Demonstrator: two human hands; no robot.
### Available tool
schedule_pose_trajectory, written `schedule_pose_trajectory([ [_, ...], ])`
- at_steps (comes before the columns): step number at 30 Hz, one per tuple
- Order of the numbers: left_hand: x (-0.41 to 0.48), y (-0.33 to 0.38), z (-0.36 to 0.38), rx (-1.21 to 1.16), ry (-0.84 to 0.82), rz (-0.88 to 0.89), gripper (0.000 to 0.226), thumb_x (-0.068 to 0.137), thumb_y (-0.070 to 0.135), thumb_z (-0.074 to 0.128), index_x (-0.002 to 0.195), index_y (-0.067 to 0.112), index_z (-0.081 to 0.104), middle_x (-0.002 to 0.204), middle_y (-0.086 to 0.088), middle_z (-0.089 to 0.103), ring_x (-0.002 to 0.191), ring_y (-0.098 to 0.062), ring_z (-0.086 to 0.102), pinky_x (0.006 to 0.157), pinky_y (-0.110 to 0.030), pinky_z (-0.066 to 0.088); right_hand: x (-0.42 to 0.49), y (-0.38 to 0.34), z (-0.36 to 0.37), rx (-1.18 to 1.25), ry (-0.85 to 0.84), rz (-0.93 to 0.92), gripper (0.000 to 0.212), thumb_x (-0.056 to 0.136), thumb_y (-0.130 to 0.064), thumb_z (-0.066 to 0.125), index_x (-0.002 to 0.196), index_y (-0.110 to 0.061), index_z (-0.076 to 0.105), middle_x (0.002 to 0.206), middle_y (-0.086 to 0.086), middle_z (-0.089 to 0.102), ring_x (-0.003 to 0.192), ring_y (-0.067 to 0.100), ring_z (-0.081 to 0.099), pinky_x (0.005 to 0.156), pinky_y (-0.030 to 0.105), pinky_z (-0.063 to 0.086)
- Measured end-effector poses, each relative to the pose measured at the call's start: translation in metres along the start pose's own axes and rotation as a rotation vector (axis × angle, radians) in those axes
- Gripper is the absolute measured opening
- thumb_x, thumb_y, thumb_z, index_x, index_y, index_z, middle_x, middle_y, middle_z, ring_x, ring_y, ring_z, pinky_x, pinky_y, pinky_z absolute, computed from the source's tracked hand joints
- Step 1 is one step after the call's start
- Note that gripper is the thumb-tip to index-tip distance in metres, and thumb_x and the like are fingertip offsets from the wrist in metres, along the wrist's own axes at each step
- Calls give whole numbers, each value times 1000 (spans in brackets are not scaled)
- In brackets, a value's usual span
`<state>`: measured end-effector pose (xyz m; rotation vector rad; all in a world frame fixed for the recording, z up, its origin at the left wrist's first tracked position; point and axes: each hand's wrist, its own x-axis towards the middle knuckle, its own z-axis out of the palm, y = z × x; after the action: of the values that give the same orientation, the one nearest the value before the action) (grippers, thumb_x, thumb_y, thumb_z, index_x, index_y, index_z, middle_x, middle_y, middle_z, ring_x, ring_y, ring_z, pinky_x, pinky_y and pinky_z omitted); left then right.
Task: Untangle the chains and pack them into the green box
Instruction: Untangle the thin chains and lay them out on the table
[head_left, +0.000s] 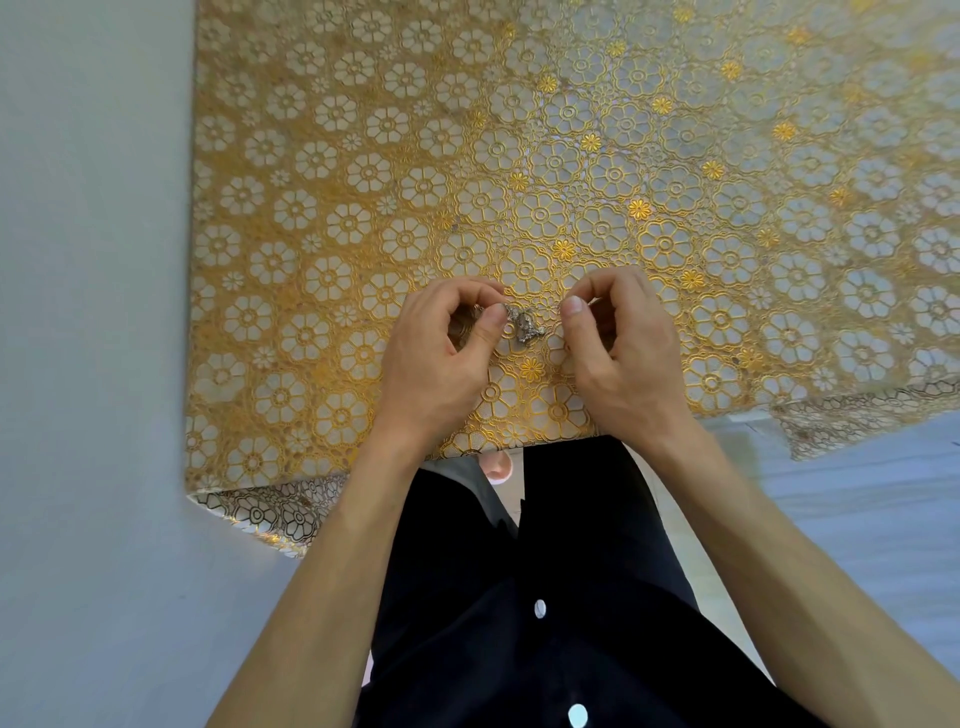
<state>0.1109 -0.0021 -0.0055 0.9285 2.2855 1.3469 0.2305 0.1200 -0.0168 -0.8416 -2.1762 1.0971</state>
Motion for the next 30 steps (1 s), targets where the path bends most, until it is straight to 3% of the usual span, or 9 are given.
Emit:
schedule_pose_trajectory([
  [3,0,-2,0,-15,2,-7,6,95,29,62,97,25,66,108,24,65,112,-10,60,94,-46,51,0,1,0,-3,9,3,6,97,-23,54,94,-19,55,93,-6,54,76,1,52,70,15,39],
  [6,0,-2,0,-35,8,-20,6,95,30,60,97,26,64,110,21,66,112,-12,60,94,-46,52,1,1,0,19,39,22,3,98,-23,52,95,-21,52,93,-2,56,80,17,58,72,23,42],
  [11,-1,0,-1,-63,18,-21,6,95,31,58,95,37,59,111,19,66,113,-11,61,93,-43,52,1,4,3,29,65,53,6,98,-27,47,96,-22,50,91,3,60,82,27,64,73,34,47],
  [15,-1,0,-2,-59,16,-22,7,96,31,57,94,38,58,111,19,66,113,-11,61,92,-41,53,2,8,3,35,64,68,5,99,-25,46,98,-21,49,87,8,63,83,26,62,74,20,41],
  [19,-1,1,-2,-67,17,-29,8,96,29,57,93,37,58,110,19,66,112,-9,61,93,-37,53,2,8,3,42,74,76,5,100,-26,44,98,-23,47,86,9,63,82,28,63,74,27,43],
  [21,-1,1,-1,-65,17,-31,7,96,30,57,94,36,59,111,19,66,112,-8,60,93,-36,53,2,7,3,40,80,71,4,100,-25,45,99,-22,48,86,8,63,82,26,64,73,24,43],
  [25,-2,0,-1,-49,30,-18,4,95,29,61,96,32,63,109,20,66,113,-7,60,94,-37,52,2,5,2,-23,127,11,6,98,-14,59,101,-11,63,96,3,66,81,3,61,76,4,37],
  [28,-2,1,1,14,57,13,3,95,25,66,96,28,67,107,20,66,110,-8,61,91,-38,53,3,4,4,-60,131,-27,16,95,-10,64,109,-11,72,113,2,66,89,8,65,81,13,48],
  [30,-2,3,3,37,95,16,6,94,26,68,95,31,68,105,21,65,108,-9,61,90,-36,54,1,3,3,-51,110,-48,20,92,-11,68,111,-14,72,116,1,64,78,2,64,76,15,50],
])
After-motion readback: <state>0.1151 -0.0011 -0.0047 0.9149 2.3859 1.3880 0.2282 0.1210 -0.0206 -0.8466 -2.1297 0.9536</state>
